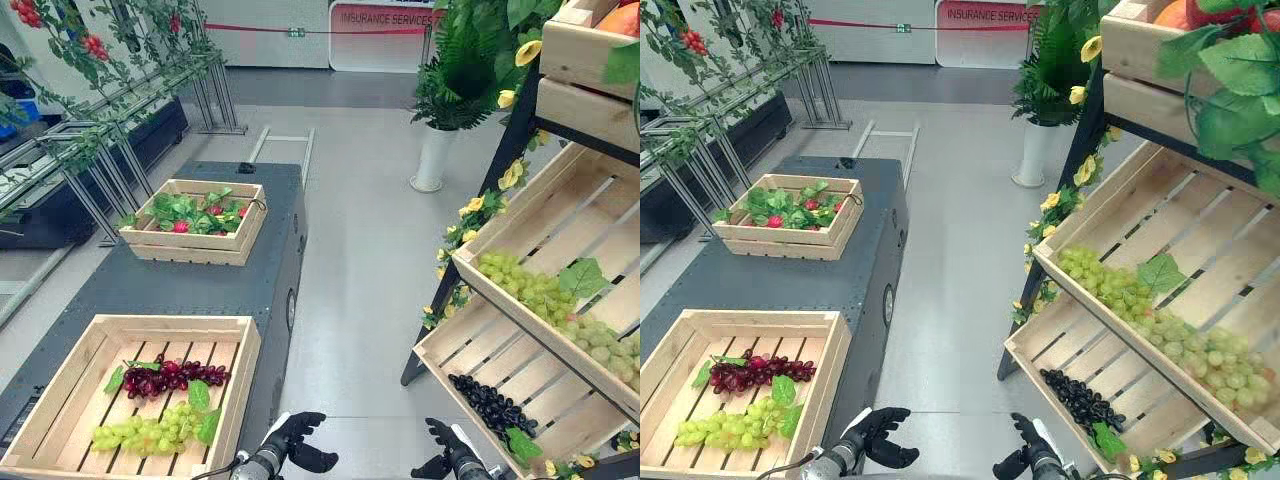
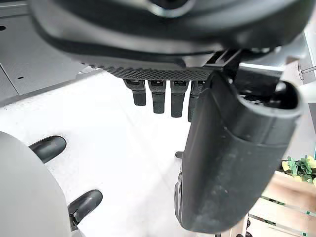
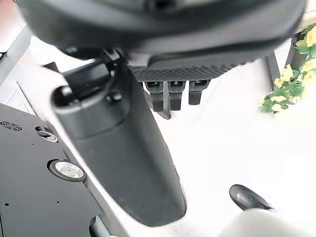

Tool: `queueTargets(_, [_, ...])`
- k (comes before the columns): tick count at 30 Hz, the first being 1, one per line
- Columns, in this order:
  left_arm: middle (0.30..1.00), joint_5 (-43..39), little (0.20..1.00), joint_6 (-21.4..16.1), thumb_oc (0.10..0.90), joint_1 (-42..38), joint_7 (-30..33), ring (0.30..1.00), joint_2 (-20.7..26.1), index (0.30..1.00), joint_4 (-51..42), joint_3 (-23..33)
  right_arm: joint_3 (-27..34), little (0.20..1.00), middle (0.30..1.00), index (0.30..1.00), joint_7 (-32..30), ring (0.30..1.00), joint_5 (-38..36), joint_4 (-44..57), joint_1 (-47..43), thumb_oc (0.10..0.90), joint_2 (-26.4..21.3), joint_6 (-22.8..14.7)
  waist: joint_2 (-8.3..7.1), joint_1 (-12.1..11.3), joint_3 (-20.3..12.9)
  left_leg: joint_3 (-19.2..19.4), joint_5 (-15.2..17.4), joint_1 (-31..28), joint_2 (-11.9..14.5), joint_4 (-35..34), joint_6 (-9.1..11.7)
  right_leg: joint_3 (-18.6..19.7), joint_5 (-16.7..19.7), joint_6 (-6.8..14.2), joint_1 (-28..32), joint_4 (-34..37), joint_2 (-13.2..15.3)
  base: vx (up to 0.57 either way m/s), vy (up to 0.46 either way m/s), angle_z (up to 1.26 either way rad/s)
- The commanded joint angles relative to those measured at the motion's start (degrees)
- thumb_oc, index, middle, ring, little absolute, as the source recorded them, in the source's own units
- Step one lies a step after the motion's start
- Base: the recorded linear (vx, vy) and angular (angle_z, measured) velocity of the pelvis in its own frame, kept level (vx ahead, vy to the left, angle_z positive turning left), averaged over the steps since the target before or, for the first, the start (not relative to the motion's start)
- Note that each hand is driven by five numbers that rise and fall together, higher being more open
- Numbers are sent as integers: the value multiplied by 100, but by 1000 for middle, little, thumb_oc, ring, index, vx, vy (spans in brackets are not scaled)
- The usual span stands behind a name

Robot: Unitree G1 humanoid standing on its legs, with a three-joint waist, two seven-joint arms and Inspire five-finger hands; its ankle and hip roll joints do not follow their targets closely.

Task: Pick up the fruits from the basket on one side to the basket on the other side

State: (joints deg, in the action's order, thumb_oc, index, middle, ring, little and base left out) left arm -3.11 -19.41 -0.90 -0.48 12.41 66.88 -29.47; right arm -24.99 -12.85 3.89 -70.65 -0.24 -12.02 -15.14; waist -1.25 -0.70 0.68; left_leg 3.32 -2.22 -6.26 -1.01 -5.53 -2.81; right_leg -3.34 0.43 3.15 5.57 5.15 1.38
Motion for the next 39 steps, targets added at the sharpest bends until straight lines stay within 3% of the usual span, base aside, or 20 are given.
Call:
queueTargets(1, [900,204,900,-19,800,-315,133,900,-347,900,389,-60,33,900,900,900,-118,900,-97,-140,-400,800,137,-203,29,52,189,-68,521,-103,-234,53,-152,-69,162,-117,47,-15,-90,-62,-28,-125])
queueTargets(5, [900,169,900,-78,800,-342,127,900,-321,900,376,-84,7,900,900,900,-120,900,-111,-132,-416,800,134,-191,31,55,197,-65,530,-106,-231,53,-147,-72,153,-116,49,-15,-90,0,0,0])
queueTargets(9, [900,591,900,156,800,-332,87,900,-312,900,371,-245,-21,900,900,900,-141,900,-124,-129,-432,800,128,-203,43,61,215,-51,525,-98,-227,53,-143,-68,164,-109,38,-15,-90,0,0,0])
queueTargets(15, [900,379,900,159,800,-367,-25,900,-314,900,362,-285,-32,900,900,900,-127,900,-152,-112,-465,800,118,-167,58,74,217,-40,534,-96,-223,53,-149,-46,157,-112,31,-15,-92,0,0,0])
queueTargets(24, [900,319,900,-88,800,-406,22,900,-308,900,346,-234,-17,900,900,900,-137,900,-147,-110,-461,800,143,-165,46,41,255,-57,511,-63,-227,53,-151,-72,159,-122,11,-15,-84,0,0,0])
queueTargets(28, [900,501,900,-387,800,-445,239,900,-273,900,281,-279,-44,900,900,900,-137,900,-164,-58,-467,800,130,-130,41,25,288,-64,505,-55,-229,53,-154,-91,151,-129,13,-15,-81,0,0,0])
queueTargets(34, [900,656,900,-1571,800,-839,1706,900,8,900,-354,-337,-159,900,900,900,-113,900,-390,133,-603,800,-22,-102,69,-50,468,-96,432,75,-228,53,-164,-113,153,-154,-129,-78,-75,-24,0,0])
queueTargets(39, [900,1236,900,-1965,800,-960,2754,900,325,900,-1292,-43,-134,900,900,900,-174,900,-625,293,-621,800,-114,-105,94,-165,633,-208,369,182,-250,53,-172,-199,123,-198,-248,-175,-57,-47,-13,2])
